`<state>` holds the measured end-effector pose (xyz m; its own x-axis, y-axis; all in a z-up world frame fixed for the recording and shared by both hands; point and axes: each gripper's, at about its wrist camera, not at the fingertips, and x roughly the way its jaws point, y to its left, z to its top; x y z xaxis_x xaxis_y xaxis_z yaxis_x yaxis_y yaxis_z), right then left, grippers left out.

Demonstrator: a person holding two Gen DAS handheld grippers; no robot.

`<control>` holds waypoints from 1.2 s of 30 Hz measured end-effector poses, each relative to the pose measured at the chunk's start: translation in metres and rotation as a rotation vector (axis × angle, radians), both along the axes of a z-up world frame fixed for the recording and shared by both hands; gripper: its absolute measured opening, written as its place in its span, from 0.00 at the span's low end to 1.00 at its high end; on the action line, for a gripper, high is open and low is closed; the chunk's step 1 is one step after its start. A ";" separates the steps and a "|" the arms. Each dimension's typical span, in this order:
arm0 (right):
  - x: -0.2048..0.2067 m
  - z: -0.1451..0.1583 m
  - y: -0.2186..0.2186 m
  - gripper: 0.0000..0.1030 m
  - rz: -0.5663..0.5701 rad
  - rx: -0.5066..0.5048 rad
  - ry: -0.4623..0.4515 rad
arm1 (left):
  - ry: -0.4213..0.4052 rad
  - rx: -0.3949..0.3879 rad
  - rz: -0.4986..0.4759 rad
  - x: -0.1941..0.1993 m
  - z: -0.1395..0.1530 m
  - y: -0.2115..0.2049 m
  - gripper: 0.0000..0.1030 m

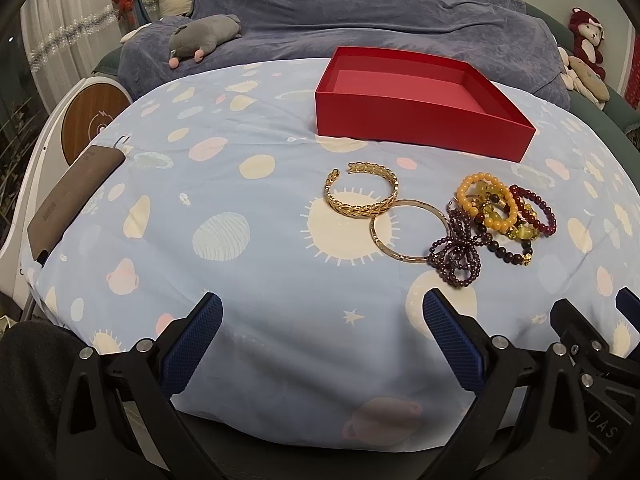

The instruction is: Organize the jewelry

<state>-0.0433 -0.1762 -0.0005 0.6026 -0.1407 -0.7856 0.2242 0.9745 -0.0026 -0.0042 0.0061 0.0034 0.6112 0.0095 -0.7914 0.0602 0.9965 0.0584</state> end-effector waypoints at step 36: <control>0.000 -0.002 0.000 0.93 0.002 -0.001 0.009 | 0.009 0.014 -0.026 -0.001 -0.001 -0.006 0.93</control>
